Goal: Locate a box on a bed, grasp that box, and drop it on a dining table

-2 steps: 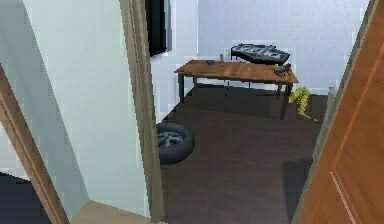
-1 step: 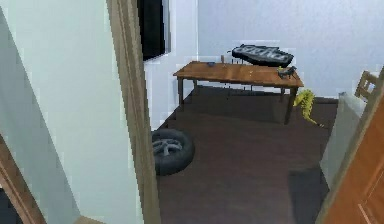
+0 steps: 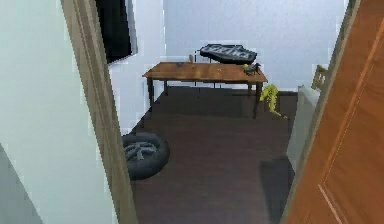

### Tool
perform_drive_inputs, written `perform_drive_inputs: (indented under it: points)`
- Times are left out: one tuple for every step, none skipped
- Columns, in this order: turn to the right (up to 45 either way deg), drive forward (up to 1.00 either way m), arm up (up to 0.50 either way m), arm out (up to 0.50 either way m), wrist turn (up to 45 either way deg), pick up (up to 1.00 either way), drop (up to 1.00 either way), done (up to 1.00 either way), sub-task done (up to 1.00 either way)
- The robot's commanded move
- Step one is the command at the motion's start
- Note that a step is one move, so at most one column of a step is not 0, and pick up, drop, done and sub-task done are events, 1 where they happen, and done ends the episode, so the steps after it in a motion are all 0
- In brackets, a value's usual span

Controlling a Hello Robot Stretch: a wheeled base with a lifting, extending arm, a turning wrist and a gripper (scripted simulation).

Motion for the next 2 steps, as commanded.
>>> perform_drive_inputs:
  points:
    - [0.0,0.1,0.0,0.0,0.0,0.0,0.0,0.0,0.0]
    - [0.0,0.95,0.0,0.0,0.0,0.0,0.0,0.0,0.0]
